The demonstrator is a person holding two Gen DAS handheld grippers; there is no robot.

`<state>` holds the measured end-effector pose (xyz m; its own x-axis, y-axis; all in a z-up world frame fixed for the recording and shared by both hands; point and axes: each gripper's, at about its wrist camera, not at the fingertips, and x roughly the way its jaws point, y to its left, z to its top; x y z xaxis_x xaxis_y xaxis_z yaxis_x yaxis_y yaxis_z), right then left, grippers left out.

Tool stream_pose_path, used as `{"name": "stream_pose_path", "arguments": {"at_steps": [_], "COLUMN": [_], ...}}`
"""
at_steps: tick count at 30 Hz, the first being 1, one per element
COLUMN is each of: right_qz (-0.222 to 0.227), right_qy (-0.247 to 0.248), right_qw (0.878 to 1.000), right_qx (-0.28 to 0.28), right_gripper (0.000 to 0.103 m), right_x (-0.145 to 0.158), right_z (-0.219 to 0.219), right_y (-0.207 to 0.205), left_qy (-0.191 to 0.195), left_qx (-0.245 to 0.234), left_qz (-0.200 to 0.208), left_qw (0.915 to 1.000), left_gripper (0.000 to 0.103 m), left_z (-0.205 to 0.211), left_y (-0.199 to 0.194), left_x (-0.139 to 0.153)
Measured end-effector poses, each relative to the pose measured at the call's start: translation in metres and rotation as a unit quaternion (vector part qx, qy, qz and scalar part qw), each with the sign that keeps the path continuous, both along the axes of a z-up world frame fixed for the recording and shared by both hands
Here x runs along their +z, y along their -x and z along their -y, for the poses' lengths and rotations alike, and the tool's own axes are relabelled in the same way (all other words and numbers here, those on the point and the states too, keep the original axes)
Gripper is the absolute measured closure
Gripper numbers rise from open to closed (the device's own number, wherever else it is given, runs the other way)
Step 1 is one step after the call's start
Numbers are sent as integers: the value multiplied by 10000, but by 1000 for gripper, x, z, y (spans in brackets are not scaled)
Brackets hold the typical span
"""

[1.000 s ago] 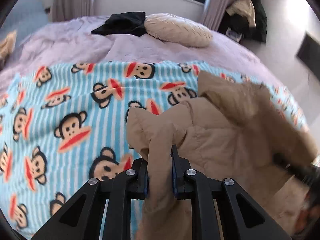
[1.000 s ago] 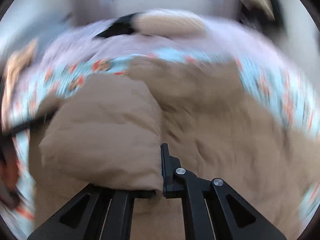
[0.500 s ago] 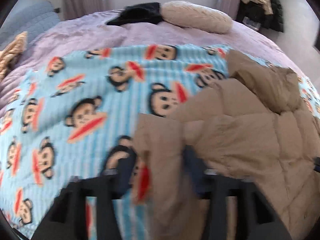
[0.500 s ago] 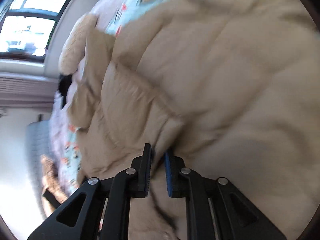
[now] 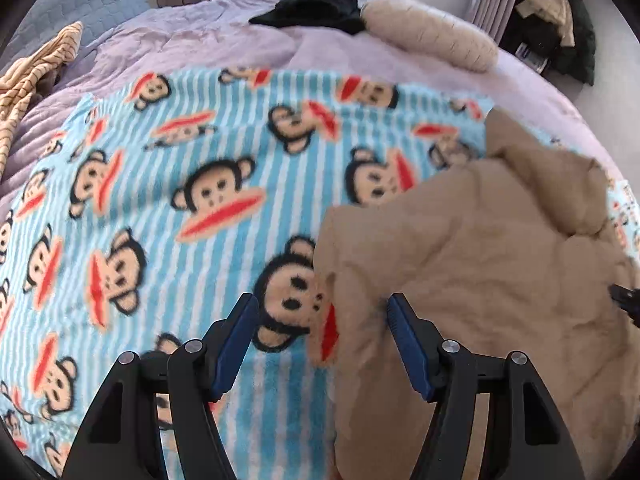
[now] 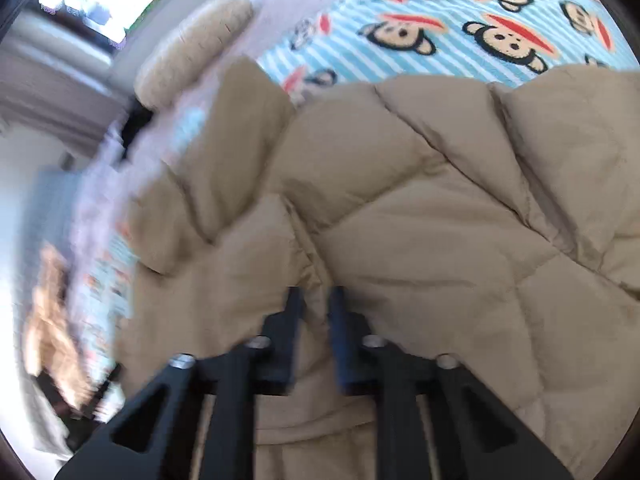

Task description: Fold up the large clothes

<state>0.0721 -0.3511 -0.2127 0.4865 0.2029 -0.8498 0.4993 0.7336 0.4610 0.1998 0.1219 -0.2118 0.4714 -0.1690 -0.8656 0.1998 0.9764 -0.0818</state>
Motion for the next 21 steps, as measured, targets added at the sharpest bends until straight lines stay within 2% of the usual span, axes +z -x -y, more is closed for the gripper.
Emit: {"name": "stream_pose_path", "arguments": {"at_steps": [3, 7, 11, 17, 21], "right_qz": [-186, -169, -128, -90, -112], "right_qy": [375, 740, 874, 1193, 975], "right_qw": [9989, 9960, 9947, 9903, 9928], "right_qx": [207, 470, 524, 699, 690], "right_gripper": [94, 97, 94, 91, 88], "right_x": [-6, -10, -6, 21, 26], "right_z": [-13, -20, -21, -22, -12], "right_y": [10, 8, 6, 29, 54], "left_qy": [-2, -151, -244, -249, -213], "left_qx": [12, -26, 129, 172, 176], "left_qz": [-68, 1, -48, 46, -75], "left_qw": [10000, 9999, 9996, 9995, 9996], "left_gripper": [35, 34, 34, 34, 34], "left_z": [2, 7, 4, 3, 17], "left_y": [1, 3, 3, 28, 53], "left_x": [-16, -18, -4, 27, 35]}}
